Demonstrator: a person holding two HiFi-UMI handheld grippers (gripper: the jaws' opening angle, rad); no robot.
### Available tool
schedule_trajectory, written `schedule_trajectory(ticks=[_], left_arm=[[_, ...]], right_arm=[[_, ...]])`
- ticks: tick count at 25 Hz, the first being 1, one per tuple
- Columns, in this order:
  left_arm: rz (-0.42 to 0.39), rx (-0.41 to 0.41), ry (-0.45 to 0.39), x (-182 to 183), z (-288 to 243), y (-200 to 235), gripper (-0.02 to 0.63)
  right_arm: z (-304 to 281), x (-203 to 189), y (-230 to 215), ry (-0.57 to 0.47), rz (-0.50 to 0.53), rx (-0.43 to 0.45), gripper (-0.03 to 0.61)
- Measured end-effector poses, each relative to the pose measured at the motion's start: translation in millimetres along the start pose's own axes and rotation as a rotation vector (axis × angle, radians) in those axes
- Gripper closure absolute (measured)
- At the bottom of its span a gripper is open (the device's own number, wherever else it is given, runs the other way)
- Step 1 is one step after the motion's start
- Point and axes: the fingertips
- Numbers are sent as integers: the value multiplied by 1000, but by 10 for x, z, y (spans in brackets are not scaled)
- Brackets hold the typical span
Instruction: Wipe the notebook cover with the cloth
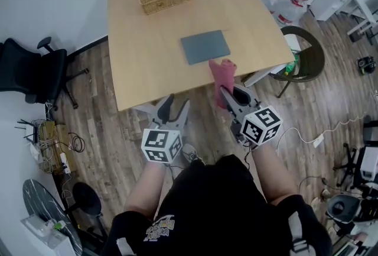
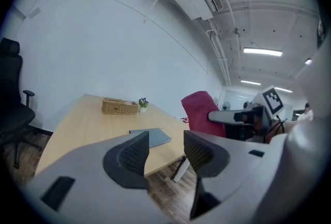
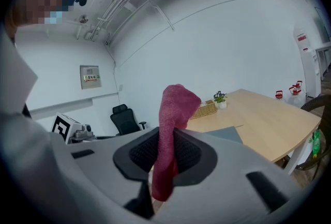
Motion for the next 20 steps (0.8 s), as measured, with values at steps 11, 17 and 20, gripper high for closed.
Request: schedule_trajectory(ticks=[11,17,20], left_arm=[[19,16,40,-18,-490,231,426],[54,94,71,-2,-957,383,425],[68,140,81,44,-1243,492,426]], right_arm=[[-371,99,-355,37,17,13,509],[-761,241,-802,81,6,84,509],[-1010,355,-1079,102,2,122,509]])
Point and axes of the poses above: the fingertips, and each gripper's own axes: z backward along the fingers, y to its left, x out of its top, and after that the axes turned 3 degrees about -z, right-handed
